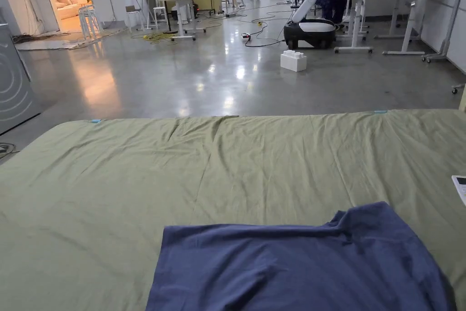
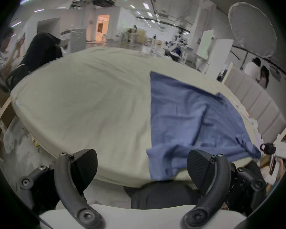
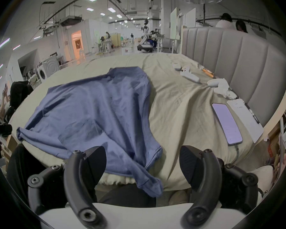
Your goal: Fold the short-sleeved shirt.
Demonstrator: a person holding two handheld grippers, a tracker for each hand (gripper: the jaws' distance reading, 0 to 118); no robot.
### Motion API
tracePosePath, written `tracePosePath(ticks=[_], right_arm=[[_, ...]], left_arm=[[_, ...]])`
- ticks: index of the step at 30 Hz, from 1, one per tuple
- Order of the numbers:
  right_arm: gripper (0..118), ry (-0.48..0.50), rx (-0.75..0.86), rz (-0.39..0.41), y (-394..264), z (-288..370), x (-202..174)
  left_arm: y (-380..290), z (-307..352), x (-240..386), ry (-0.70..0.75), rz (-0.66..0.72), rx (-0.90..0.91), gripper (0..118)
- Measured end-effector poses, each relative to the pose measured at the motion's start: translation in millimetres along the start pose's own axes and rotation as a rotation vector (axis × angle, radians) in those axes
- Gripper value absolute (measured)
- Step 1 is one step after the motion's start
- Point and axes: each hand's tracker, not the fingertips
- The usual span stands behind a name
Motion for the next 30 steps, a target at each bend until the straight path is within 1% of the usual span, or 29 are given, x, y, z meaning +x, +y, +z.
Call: tracePosePath(ticks=[2,3,5,9,11,12,13,15,16,17,18,19,20,22,23,24,25,26,28,29,30], right_arm=[[95,-0.033,0.045,0.002,9.3,10.7,-1.1],[95,-0.039,0.095,0.002,17.1,20.0,-2.9],[95,-0.036,0.188,-0.005,31.9,38.8,-8.4],[95,-0.038,0.403,-0.009,63.5,84.0,-27.6],[92,-0.02,0.482,-0.002,73.6,102.9,-36.6],[88,-0.001,0.527,0.013,78.6,111.0,-42.5],[79,0.02,0.547,0.03,82.4,117.5,-47.2],[60,0.021,0.577,0.059,86.3,127.7,-56.6],[46,0.026,0.61,0.094,88.8,131.1,-61.6],[35,0.031,0.628,0.121,90.0,134.9,-65.0],[22,0.032,0.614,0.103,88.6,137.3,-67.1],[11,0.039,0.624,0.108,88.1,140.2,-69.5],[6,0.044,0.628,0.109,87.8,140.1,-70.1],[0,0.047,0.631,0.1,87.3,141.8,-72.4],[0,0.052,0.628,0.098,87.9,141.9,-72.6],[0,0.061,0.596,0.069,86.7,138.6,-71.0],[0,0.058,0.597,0.063,86.0,138.1,-71.0],[0,0.063,0.614,0.075,86.5,138.6,-71.0],[0,0.088,0.546,0.013,82.0,134.2,-69.4],[0,0.073,0.593,0.058,84.1,136.4,-70.0],[0,0.075,0.589,0.059,83.9,136.1,-69.7]], left_arm=[[16.8,18.3,4.2,0.001,0.007,0.076,111],[27.0,31.2,10.7,0.0,-0.013,0.131,110],[44.6,56.4,28.7,-0.016,-0.068,0.239,110],[67.0,107.1,78.5,-0.036,-0.22,0.468,109],[70.6,125.1,101.3,-0.042,-0.285,0.54,105],[71.2,133.1,112.8,-0.05,-0.309,0.57,102],[70.6,137.6,123.0,-0.067,-0.325,0.598,92],[69.6,147.6,138.7,-0.085,-0.342,0.624,67],[69.5,151.4,145.0,-0.089,-0.348,0.627,46],[69.6,152.0,146.4,-0.094,-0.354,0.629,27],[69.5,154.0,149.7,-0.104,-0.359,0.629,13],[68.4,156.1,153.0,-0.11,-0.369,0.631,10],[67.5,157.1,155.1,-0.109,-0.372,0.637,4],[68.4,159.2,156.2,-0.115,-0.377,0.638,0],[68.3,159.0,157.4,-0.135,-0.376,0.621,0],[67.0,159.2,157.5,-0.135,-0.371,0.629,0],[67.0,159.3,156.2,-0.146,-0.368,0.631,0],[68.1,159.5,156.6,-0.151,-0.364,0.623,0],[68.4,158.8,156.8,-0.141,-0.364,0.617,0],[69.2,158.7,154.4,-0.14,-0.365,0.619,0],[70.1,158.7,153.5,-0.147,-0.347,0.615,0]])
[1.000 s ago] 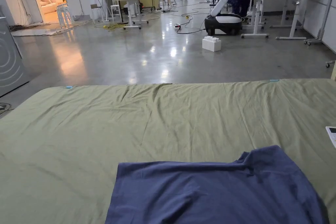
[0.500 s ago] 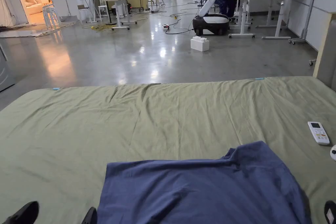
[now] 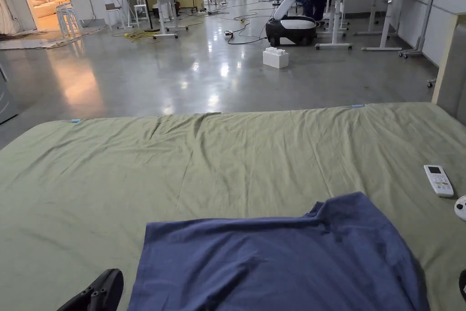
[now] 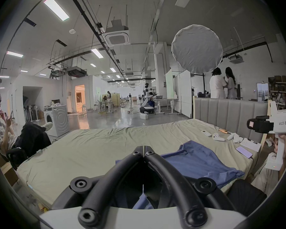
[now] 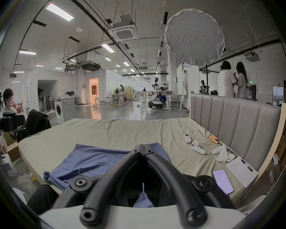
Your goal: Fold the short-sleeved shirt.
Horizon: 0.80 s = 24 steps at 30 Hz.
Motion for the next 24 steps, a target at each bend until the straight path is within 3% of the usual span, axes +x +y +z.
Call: tracePosePath(ticks=[8,14,15,19,24], right_arm=[[0,0.002,-0.029,0.005,-4.6,-4.4,0.7],[0,0.016,-0.069,0.018,-13.1,-8.2,-0.7],[0,0.02,-0.08,0.015,-16.1,-9.1,-0.3],[0,0.037,-0.176,-0.03,-28.0,-14.7,-1.1],[0,0.036,-0.176,0.03,-31.1,-14.9,-5.2]], left_arm=[[-5.9,-5.6,-14.4,0.0,0.012,-0.04,0],[-42.5,-20.5,-67.0,0.033,0.239,-0.189,0],[-57.4,-24.8,-77.0,0.01,0.268,-0.242,4],[-117.5,-42.6,-103.0,0.014,0.32,-0.395,82],[-188.7,-68.9,-118.9,0.005,0.324,-0.586,85]])
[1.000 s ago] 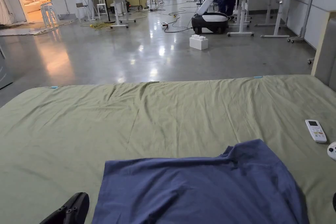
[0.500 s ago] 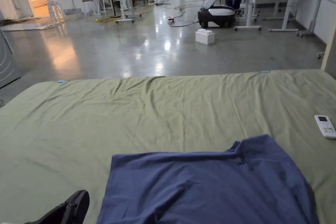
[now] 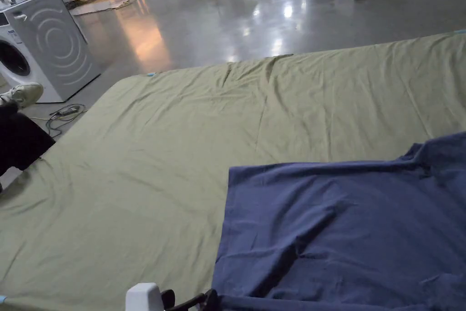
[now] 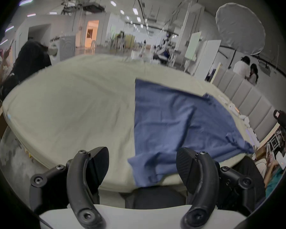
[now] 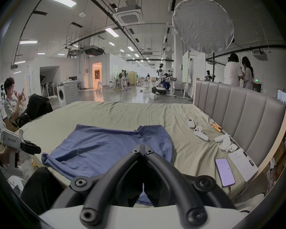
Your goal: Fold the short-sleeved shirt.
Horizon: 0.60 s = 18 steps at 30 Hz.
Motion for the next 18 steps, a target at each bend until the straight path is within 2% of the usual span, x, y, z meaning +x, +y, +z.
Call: tracePosePath(ticks=[4,6,7,11,12,13,14,16,18], right_arm=[[0,-0.013,-0.025,0.01,-3.1,0.1,2.3],[0,-0.02,-0.036,0.0,-5.2,0.2,4.9],[0,-0.025,-0.041,-0.006,-6.6,0.5,6.2],[0,-0.049,-0.061,-0.016,-12.7,5.0,8.5],[0,-0.054,-0.067,-0.018,-14.7,6.9,9.6],[0,-0.059,-0.074,-0.021,-17.0,8.8,11.3],[0,-0.065,-0.08,-0.025,-19.2,10.9,12.3],[0,-0.079,-0.097,-0.026,-23.5,13.7,16.2],[0,-0.098,-0.114,-0.027,-29.1,15.6,23.2]], left_arm=[[-11.6,-21.6,-6.8,-0.035,0.042,-0.101,82],[-13.3,-27.9,-7.8,-0.024,0.041,-0.111,65],[-14.5,-29.8,-8.0,-0.024,0.037,-0.109,51],[-16.5,-38.0,-3.2,-0.012,0.027,-0.129,44],[-16.8,-38.9,-1.2,-0.009,0.019,-0.134,36],[-16.6,-40.1,0.3,-0.003,0.001,-0.137,17],[-16.0,-42.4,1.8,-0.001,-0.007,-0.155,12],[-14.8,-43.6,6.4,-0.009,0.001,-0.172,8],[-14.5,-48.4,14.6,0.022,-0.049,-0.209,8]])
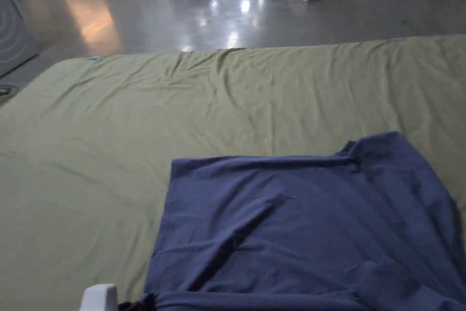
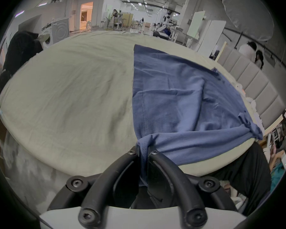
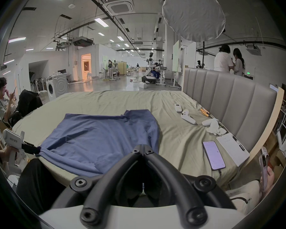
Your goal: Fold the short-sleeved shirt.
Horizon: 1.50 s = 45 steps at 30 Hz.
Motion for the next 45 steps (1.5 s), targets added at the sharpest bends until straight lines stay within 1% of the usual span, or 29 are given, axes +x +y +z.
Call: tracePosePath(ticks=[1,2,3,4,5,6,7,9,11,13,15,17,18,21,23,26,29,31,33,35,38,40,42,45], right_arm=[[1,-0.018,-0.011,0.001,-2.2,-1.5,4.3],[5,-0.033,-0.033,-0.002,-4.4,-5.0,8.8],[19,-0.049,-0.046,0.048,-4.8,-13.1,15.7],[53,-0.032,-0.173,-0.014,-15.7,-24.8,25.0],[74,-0.006,-0.265,-0.081,-27.7,-35.8,32.7],[79,-0.025,-0.272,-0.071,-37.3,-47.2,42.9],[75,-0.023,-0.317,-0.082,-46.9,-57.6,50.0],[75,-0.022,-0.354,-0.078,-63.0,-72.2,58.2],[75,-0.006,-0.391,-0.047,-72.3,-85.6,59.7],[75,0.032,-0.422,-0.018,-79.9,-94.9,58.9],[75,0.071,-0.481,-0.025,-84.6,-104.8,57.9],[75,0.081,-0.472,-0.051,-88.6,-109.2,58.6],[71,0.09,-0.472,-0.06,-89.6,-112.3,58.4],[19,0.089,-0.486,-0.069,-92.0,-122.5,56.2],[12,0.105,-0.488,-0.093,-91.9,-124.5,55.6],[10,0.119,-0.479,-0.097,-86.7,-118.3,55.7],[10,0.121,-0.44,-0.104,-79.7,-103.1,59.1],[10,0.119,-0.418,-0.108,-75.3,-94.0,61.1],[10,0.121,-0.393,-0.122,-70.2,-86.9,61.9],[10,0.126,-0.397,-0.148,-63.1,-86.1,61.8],[10,0.12,-0.381,-0.142,-43.2,-85.5,53.3],[10,0.126,-0.361,-0.134,-24.7,-92.8,52.3],[10,0.112,-0.286,-0.123,-3.3,-107.3,49.5],[10,0.124,-0.268,-0.157,30.5,-148.2,48.2]], left_arm=[[1.7,-0.8,1.2,0.012,-0.02,-0.008,8],[3.0,-2.9,3.0,0.019,-0.029,-0.014,8],[4.6,-5.2,5.2,0.024,-0.029,-0.024,8],[6.0,-6.4,6.9,0.029,-0.031,-0.032,8],[6.5,-7.4,6.3,0.034,-0.039,-0.04,8],[6.6,-8.2,7.3,0.039,-0.054,-0.044,8],[6.7,-8.4,8.2,0.042,-0.061,-0.047,8],[7.0,-3.4,12.4,0.045,-0.062,-0.049,8],[6.9,-2.6,13.0,0.047,-0.06,-0.048,8],[7.6,-0.9,13.3,0.044,-0.046,-0.049,8],[8.3,1.3,15.0,0.045,-0.039,-0.051,8],[9.6,1.9,16.6,0.05,-0.04,-0.056,8],[9.6,1.8,17.9,0.054,-0.045,-0.059,8],[10.5,2.4,20.5,0.065,-0.066,-0.065,8],[10.6,3.6,21.3,0.064,-0.067,-0.066,8],[8.0,7.4,21.7,0.076,-0.081,-0.049,7],[6.6,26.7,25.7,0.079,-0.127,0.016,6],[9.7,44.0,25.8,0.07,-0.116,0.073,6],[16.5,52.7,18.2,0.022,-0.094,0.124,6],[27.2,61.6,15.4,-0.005,-0.07,0.127,6],[43.5,66.5,17.1,-0.013,-0.064,0.16,6],[60.0,62.6,13.2,-0.019,-0.056,0.164,6],[77.3,51.5,11.8,0.02,-0.052,0.148,6],[112.5,28.5,10.1,0.013,-0.019,0.155,6]])
